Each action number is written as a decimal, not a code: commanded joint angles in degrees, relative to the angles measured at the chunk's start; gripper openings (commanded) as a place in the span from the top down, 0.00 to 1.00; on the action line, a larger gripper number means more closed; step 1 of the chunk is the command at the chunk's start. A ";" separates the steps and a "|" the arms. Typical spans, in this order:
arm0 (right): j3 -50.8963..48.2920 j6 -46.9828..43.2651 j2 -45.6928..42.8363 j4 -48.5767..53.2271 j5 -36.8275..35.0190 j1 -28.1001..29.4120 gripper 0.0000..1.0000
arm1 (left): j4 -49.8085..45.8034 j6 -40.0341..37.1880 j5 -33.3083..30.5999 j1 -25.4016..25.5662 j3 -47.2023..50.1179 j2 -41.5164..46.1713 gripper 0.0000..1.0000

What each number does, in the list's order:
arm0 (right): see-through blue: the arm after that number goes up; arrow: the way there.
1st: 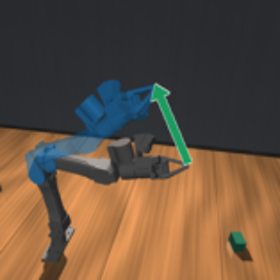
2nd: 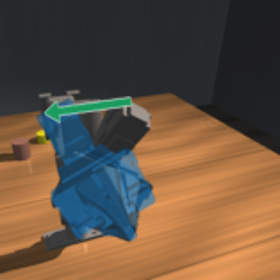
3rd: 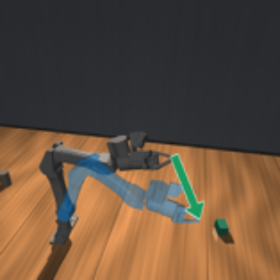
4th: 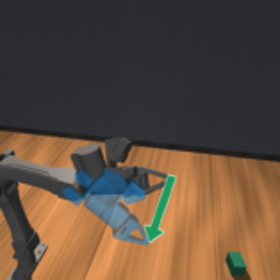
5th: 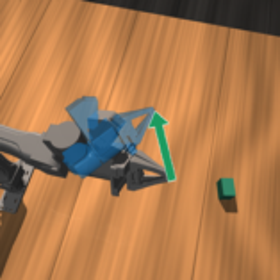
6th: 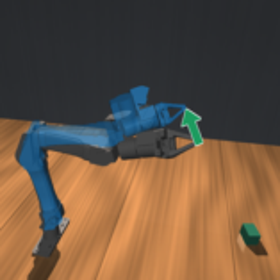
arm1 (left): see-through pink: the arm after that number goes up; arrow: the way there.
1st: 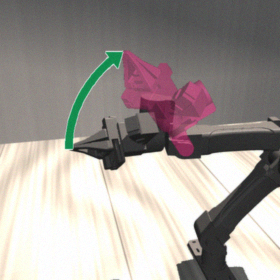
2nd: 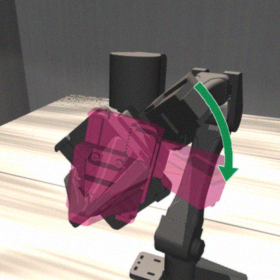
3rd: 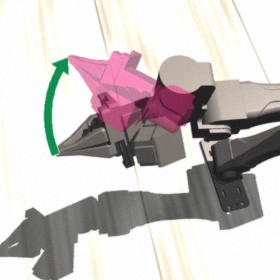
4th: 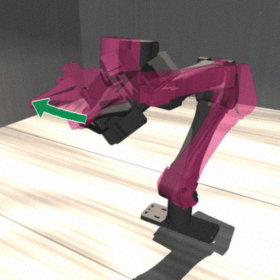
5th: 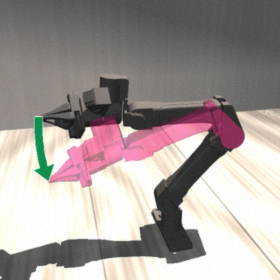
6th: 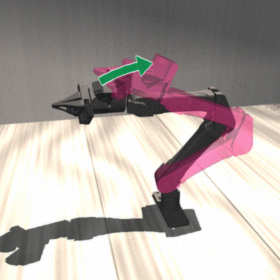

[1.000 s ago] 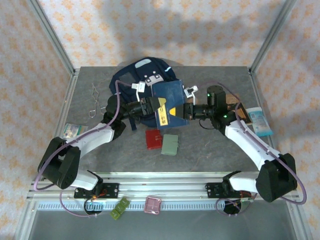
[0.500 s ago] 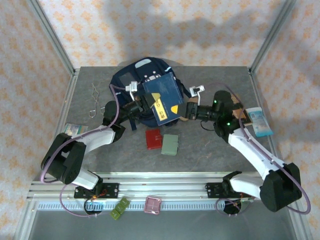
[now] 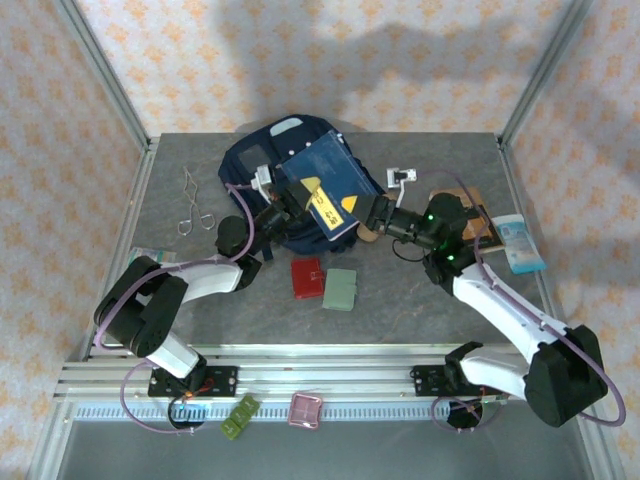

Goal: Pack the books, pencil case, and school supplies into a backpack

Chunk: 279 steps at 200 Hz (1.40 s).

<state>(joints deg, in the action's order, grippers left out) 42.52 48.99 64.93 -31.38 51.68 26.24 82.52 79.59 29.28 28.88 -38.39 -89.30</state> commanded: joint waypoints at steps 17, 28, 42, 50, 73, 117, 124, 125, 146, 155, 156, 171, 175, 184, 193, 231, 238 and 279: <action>0.39 0.97 2.16 -1.41 -2.76 0.57 0.67 | 4.75 -0.71 -4.88 0.82 1.14 1.78 1.00; 0.13 0.53 2.05 -0.91 -3.13 0.57 0.82 | 3.61 -1.63 -4.57 0.79 0.97 2.19 1.00; 0.81 -1.53 1.63 2.39 -4.39 0.57 1.00 | 2.28 -2.22 -3.76 0.68 0.53 2.42 0.95; 1.36 -2.70 1.40 4.52 -5.35 0.57 1.00 | 1.59 -2.54 -3.39 0.55 0.59 2.50 0.85; 2.10 -4.93 -0.35 9.01 -8.47 -0.88 1.00 | -4.88 -5.46 -1.85 -0.98 1.07 3.78 0.54; 2.29 -7.01 -6.77 17.65 -13.18 -9.19 1.00 | -57.13 -38.73 -9.42 -2.70 -10.05 8.80 0.43; 2.39 -7.93 -7.61 19.28 -14.36 -9.93 1.00 | -62.89 -42.27 -11.14 -2.74 -12.80 7.85 0.42; 2.39 -8.03 -7.75 19.48 -14.52 -10.04 1.00 | -63.52 -42.78 -11.33 -2.76 -13.13 7.71 0.42; 2.14 -8.98 -8.98 22.36 -16.78 -12.32 1.00 | -76.28 -52.77 -17.87 -2.59 -21.67 2.80 0.40; 1.78 -9.06 -9.19 23.10 -17.70 -13.14 1.00 | -81.16 -56.44 -21.37 -2.26 -25.70 -0.10 0.40; 1.73 -9.03 -9.19 23.11 -17.68 -13.14 1.00 | -81.62 -56.99 -21.85 -2.12 -26.13 -0.44 0.40; 0.62 -9.09 -9.50 22.85 -17.61 -13.94 1.00 | -87.61 -63.39 -30.15 -0.54 -31.74 -5.38 0.40; 0.38 -9.09 -9.62 22.85 -17.85 -14.02 1.00 | -88.96 -64.49 -30.98 -0.40 -33.27 -6.77 0.40; -0.42 -9.18 -10.05 22.57 -18.26 -14.19 1.00 | -91.49 -66.37 -31.90 -0.18 -36.41 -9.95 0.40; -1.13 -9.18 -10.55 22.37 -18.85 -14.29 1.00 | -93.41 -67.50 -32.57 0.02 -39.32 -12.89 0.39; -0.88 -11.24 -10.90 24.25 -18.70 -15.81 1.00 | -100.93 -74.36 -39.86 1.76 -51.34 -24.73 0.37; -0.86 -11.58 -10.58 24.49 -18.27 -15.98 1.00 | -103.19 -75.30 -40.88 1.95 -53.76 -26.72 0.37; -4.22 -9.04 -9.58 20.17 -15.43 -16.17 1.00 | -106.80 -79.59 -43.20 2.61 -58.57 -31.97 0.33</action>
<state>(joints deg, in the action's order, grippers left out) 40.14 39.55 55.44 -6.09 34.52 10.28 -18.52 4.95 -9.69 31.16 -94.37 -120.97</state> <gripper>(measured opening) 0.124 0.663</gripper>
